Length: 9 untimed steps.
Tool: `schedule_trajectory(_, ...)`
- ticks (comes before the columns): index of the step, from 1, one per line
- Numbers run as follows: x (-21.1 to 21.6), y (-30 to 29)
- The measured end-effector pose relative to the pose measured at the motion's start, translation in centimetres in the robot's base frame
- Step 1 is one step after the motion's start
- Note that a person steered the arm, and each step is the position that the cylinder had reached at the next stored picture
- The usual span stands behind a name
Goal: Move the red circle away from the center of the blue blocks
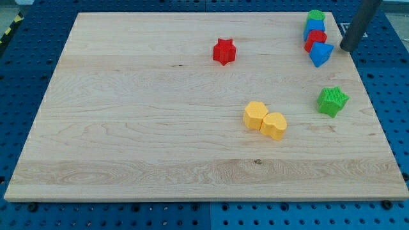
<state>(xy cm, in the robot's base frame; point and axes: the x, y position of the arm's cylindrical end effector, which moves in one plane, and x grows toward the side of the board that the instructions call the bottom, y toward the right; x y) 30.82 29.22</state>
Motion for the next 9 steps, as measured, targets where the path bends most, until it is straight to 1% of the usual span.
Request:
schedule_trajectory(1,-0.1,0.0)
schedule_trajectory(2,-2.2,-0.2)
schedule_trajectory(3,-2.5,-1.0)
schedule_trajectory(4,-2.2,-1.8)
schedule_trajectory(6,-1.9,-8.1)
schedule_trajectory(7,-1.5,-10.0)
schedule_trajectory(8,-1.2,-10.0)
schedule_trajectory(9,0.0,-10.0)
